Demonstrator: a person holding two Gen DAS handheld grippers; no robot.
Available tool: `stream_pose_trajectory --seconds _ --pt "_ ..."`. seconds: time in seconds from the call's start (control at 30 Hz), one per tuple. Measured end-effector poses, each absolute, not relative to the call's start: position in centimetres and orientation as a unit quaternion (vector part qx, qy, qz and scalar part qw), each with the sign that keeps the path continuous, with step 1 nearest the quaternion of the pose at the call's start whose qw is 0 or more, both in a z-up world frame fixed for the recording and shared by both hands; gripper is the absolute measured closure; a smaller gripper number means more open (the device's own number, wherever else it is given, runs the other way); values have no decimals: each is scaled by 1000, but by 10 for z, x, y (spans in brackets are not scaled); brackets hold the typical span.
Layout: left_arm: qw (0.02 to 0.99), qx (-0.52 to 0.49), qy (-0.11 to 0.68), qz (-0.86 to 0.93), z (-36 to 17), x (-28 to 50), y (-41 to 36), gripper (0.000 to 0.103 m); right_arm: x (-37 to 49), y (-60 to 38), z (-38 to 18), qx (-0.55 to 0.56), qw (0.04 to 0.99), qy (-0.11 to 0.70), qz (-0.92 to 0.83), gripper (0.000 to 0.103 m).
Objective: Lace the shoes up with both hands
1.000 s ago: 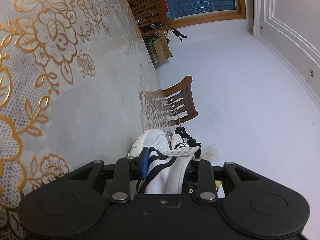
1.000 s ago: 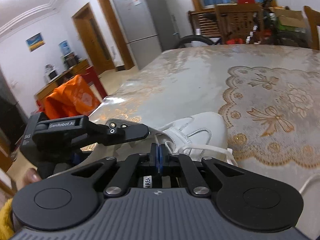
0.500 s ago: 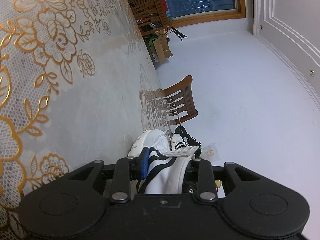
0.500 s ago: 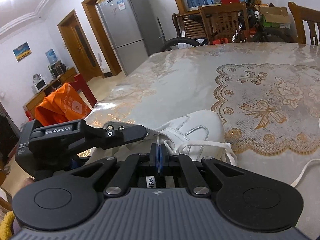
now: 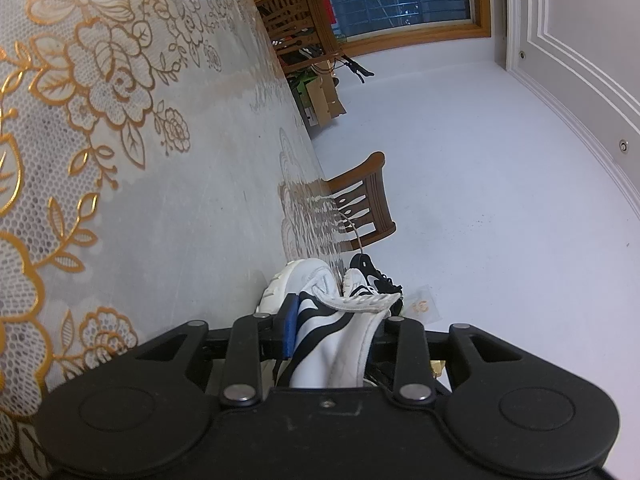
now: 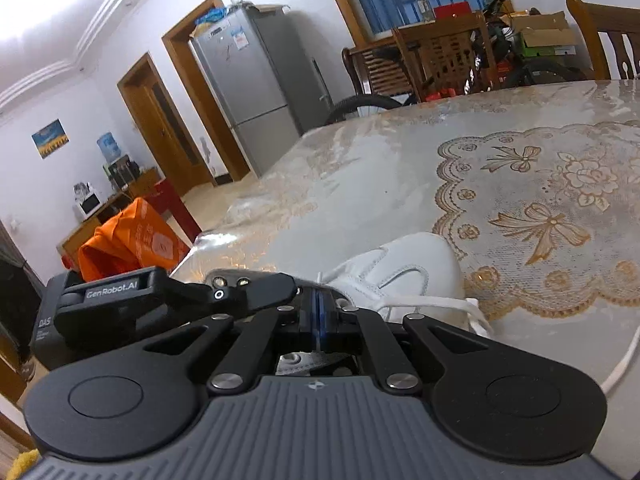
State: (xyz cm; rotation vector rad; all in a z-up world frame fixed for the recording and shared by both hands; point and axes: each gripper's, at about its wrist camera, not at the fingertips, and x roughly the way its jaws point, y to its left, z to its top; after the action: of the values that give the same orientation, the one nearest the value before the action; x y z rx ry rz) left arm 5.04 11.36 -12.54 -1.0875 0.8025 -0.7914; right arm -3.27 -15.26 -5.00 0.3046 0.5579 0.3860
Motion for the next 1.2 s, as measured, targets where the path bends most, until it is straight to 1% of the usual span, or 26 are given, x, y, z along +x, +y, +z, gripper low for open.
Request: stream_pose_trajectory --seconds 0.1,0.13,0.17,0.2,0.23,0.27,0.3,0.33,0.4,0.47,0.53,0.63,0.7,0.73,0.8,0.9,0.93,1.03,1.1,1.2 --pt "708 -487 363 -361 -125 51 114 74 -38 -156 -53 151 935 256 196 101" --pt "706 -488 362 -363 -125 50 115 74 -40 -159 -55 160 933 249 203 98" --pt "704 -490 360 -368 -125 50 116 71 -43 -164 -56 174 933 240 205 95" --pt "701 -492 357 -373 -124 49 117 65 -45 -170 -57 193 930 233 209 89" --pt "699 -494 354 -378 -123 48 117 62 -47 -176 -58 213 926 227 214 82" --pt "697 -495 350 -384 -121 47 118 53 -49 -182 -59 233 922 220 218 77" --pt "699 -492 343 -389 -119 45 119 46 -51 -189 -61 253 917 211 224 63" --pt "703 -489 335 -393 -115 43 120 45 -53 -194 -62 268 914 203 227 47" --pt "711 -483 325 -393 -111 41 121 42 -57 -201 -62 285 911 187 233 38" --pt "719 -478 317 -393 -108 39 123 41 -61 -207 -60 295 907 172 244 36" --pt "728 -475 310 -385 -105 37 126 39 -62 -211 -59 297 906 160 254 30" --pt "773 -430 298 -358 -95 29 125 37 -57 -214 -64 302 902 167 260 29" --pt "803 -396 289 -339 -87 23 123 29 -49 -216 -65 325 887 209 251 29" --pt "818 -374 285 -332 -83 21 120 28 -50 -218 -66 339 881 210 254 29" --pt "840 -337 275 -325 -78 17 112 21 -52 -221 -64 347 874 204 271 28" --pt "856 -311 271 -311 -73 13 106 18 -54 -217 -59 309 886 185 293 27" --pt "859 -314 277 -295 -71 12 106 18 -53 -214 -57 288 892 184 294 27" --pt "870 -310 319 -212 -54 9 108 19 -49 -205 -47 242 902 223 279 27" --pt "874 -270 363 -175 -34 10 104 19 -47 -199 -32 221 900 265 265 27" --pt "877 -180 428 -126 -4 13 89 18 -46 -190 -8 190 892 337 236 27"
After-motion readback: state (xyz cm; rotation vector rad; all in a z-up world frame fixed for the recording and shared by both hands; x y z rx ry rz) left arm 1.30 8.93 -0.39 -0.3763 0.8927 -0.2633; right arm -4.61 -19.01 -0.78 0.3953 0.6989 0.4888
